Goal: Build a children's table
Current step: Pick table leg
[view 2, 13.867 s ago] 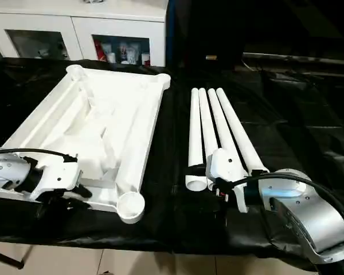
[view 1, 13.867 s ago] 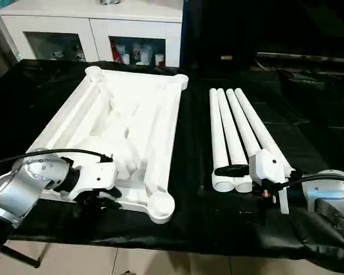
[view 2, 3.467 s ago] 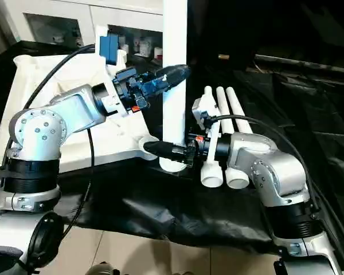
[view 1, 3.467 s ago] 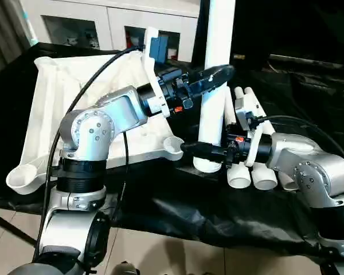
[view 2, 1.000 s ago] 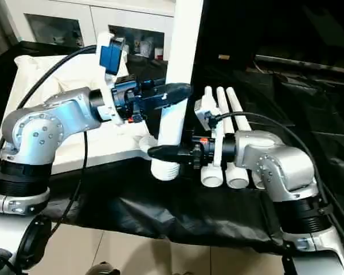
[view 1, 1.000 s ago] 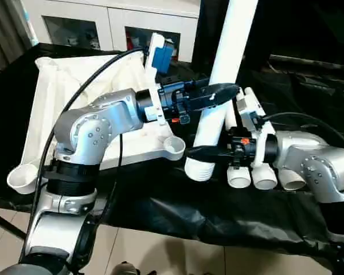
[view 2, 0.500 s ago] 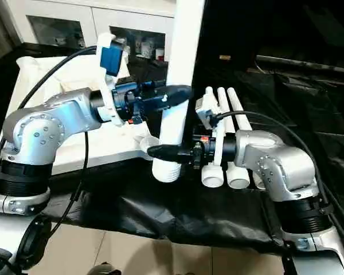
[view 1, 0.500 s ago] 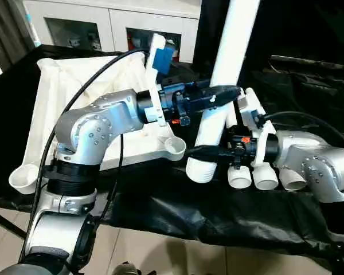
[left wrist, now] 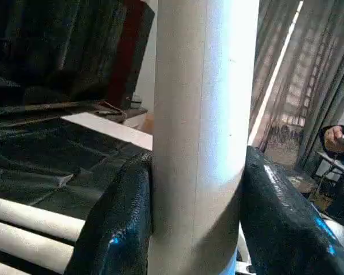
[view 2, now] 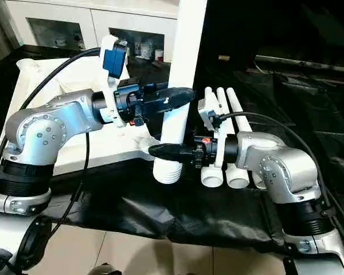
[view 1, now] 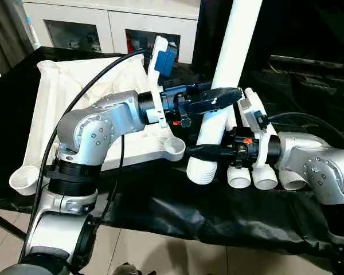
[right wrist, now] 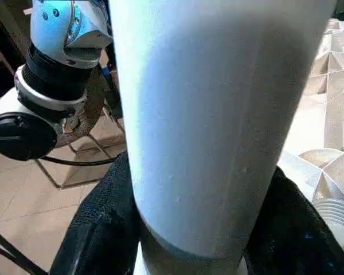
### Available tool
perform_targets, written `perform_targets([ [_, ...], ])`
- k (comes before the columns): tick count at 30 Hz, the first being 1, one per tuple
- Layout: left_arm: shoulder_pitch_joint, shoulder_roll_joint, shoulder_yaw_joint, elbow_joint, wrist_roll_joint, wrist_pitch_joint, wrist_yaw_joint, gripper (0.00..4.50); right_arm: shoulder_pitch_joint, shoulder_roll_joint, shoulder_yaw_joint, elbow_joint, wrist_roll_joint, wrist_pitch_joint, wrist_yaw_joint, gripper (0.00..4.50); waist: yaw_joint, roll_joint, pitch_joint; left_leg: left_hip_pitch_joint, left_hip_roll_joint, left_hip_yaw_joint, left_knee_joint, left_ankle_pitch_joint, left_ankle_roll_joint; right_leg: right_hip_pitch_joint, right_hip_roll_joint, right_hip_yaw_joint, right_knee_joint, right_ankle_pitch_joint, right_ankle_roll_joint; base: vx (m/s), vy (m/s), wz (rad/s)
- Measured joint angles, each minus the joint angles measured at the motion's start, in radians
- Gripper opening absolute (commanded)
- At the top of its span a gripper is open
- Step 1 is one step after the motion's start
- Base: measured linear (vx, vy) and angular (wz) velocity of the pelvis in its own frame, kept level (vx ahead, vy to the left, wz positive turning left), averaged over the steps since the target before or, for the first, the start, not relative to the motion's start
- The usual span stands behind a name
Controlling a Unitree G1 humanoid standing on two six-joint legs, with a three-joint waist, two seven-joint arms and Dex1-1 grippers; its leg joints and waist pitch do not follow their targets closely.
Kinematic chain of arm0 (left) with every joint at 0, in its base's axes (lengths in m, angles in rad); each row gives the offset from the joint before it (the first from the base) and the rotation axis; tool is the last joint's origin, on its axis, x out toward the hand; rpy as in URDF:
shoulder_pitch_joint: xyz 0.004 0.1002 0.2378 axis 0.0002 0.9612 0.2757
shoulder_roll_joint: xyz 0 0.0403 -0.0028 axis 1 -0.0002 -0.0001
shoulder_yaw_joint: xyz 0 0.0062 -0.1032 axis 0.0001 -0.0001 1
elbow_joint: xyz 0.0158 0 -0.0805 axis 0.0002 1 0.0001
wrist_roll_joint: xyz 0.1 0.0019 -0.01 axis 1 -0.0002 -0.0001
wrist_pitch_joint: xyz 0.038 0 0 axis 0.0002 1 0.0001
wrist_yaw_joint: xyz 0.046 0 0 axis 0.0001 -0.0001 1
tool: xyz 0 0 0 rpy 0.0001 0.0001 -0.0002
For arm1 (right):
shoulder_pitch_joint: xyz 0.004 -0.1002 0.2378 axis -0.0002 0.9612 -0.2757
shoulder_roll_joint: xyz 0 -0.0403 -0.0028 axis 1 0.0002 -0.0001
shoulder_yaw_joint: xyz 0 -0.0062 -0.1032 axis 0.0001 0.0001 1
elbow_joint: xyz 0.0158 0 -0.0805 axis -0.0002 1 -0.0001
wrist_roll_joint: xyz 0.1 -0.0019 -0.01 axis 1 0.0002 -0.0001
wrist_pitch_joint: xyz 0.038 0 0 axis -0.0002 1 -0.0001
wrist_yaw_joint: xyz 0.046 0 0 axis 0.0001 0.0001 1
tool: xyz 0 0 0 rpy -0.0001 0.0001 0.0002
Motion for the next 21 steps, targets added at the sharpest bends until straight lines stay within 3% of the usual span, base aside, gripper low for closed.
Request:
perform_targets([
  [4, 0.0, 0.0, 0.0, 0.0, 0.0, 0.0, 0.0, 1.86, 0.001, 0.0, 0.0, -0.001, 0.0, 0.0, 0.0, 1.9, 0.0, 0.0, 0.0, 0.0, 0.0, 0.0, 0.0, 0.0, 0.0, 0.0, 0.0, 0.0, 0.0, 0.0, 0.0, 0.0, 0.0, 0.0],
  [6, 0.0, -0.01, 0.005, 0.006, -0.002, 0.003, 0.008, 2.56, 0.001, -0.001, -0.001, -0.001, 0.0, 0.0, -0.003, 1.9, 0.0, 0.0, 0.0, 0.0, 0.0, 0.0, 0.0, 0.0, 0.0, 0.0, 0.0, 0.0, 0.0, 0.0, 0.0, 0.0, 0.0, 0.0],
  [14, 0.0, -0.071, 0.083, 0.013, -0.046, -0.024, 0.06, 3.03, 0.014, 0.034, -0.018, 0.005, 0.001, -0.001, -0.058, 1.9, -0.001, 0.0, 0.0, -0.001, 0.0, 0.0, 0.0, 0.0, 0.0, 0.0, 0.0, -0.001, 0.0, 0.0, 0.0, 0.0, 0.0, 0.0],
  [17, 0.03, -0.134, 0.14, -0.001, -0.115, -0.042, 0.101, 3.03, 0.014, 0.074, -0.049, -0.002, 0.007, -0.027, -0.096, 1.9, 0.0, 0.002, -0.001, -0.001, 0.0, 0.0, 0.0, 0.0, 0.0, 0.0, 0.0, -0.001, 0.0, 0.0, 0.0, 0.0, 0.0, 0.0],
  [21, 0.037, -0.199, 0.272, 0.003, -0.255, -0.058, 0.178, 3.03, 0.032, 0.116, -0.123, -0.004, 0.01, -0.055, -0.204, 1.9, 0.0, 0.003, -0.002, -0.002, 0.0, 0.0, 0.002, 0.0, 0.0, 0.0, 0.0, -0.002, 0.0, 0.0, 0.0, 0.0, 0.0, 0.0],
])
